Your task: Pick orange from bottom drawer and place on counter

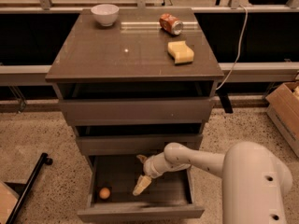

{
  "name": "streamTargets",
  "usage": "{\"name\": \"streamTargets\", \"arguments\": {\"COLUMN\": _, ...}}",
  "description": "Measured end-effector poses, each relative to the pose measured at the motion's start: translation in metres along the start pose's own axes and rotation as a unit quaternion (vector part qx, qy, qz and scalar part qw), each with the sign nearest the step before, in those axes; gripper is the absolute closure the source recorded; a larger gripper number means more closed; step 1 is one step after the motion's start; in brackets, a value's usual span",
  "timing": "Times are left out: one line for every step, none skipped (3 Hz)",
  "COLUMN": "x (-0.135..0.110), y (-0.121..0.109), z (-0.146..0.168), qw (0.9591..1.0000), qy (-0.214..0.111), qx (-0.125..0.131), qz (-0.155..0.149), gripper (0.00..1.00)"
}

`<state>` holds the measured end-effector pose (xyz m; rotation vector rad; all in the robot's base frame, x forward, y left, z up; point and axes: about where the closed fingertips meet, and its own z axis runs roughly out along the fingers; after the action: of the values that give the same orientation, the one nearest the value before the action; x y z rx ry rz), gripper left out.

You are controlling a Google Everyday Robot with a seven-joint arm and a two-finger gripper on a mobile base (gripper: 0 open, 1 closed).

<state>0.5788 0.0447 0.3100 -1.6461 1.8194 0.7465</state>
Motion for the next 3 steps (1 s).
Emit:
{"name": "streamTargets", "arguments": {"x": 0.016, "y": -0.007, "z": 0.041, "qw": 0.9996, "qy": -0.02, "qx": -0.012, "qz": 0.016, "gripper": 0.0}}
{"name": "streamTargets", "arguments": {"x": 0.026, "y": -0.017, "z": 0.079, "qw": 0.9978, "qy": -0.055, "qx": -0.013, "qz": 0.034, "gripper": 0.0}}
{"name": "streamTargets", "arguments": {"x": 0.026, "y": -0.027, "z": 0.115, "qw": 0.9945, "qy": -0.093, "qx": -0.018, "qz": 0.046, "gripper": 0.0}}
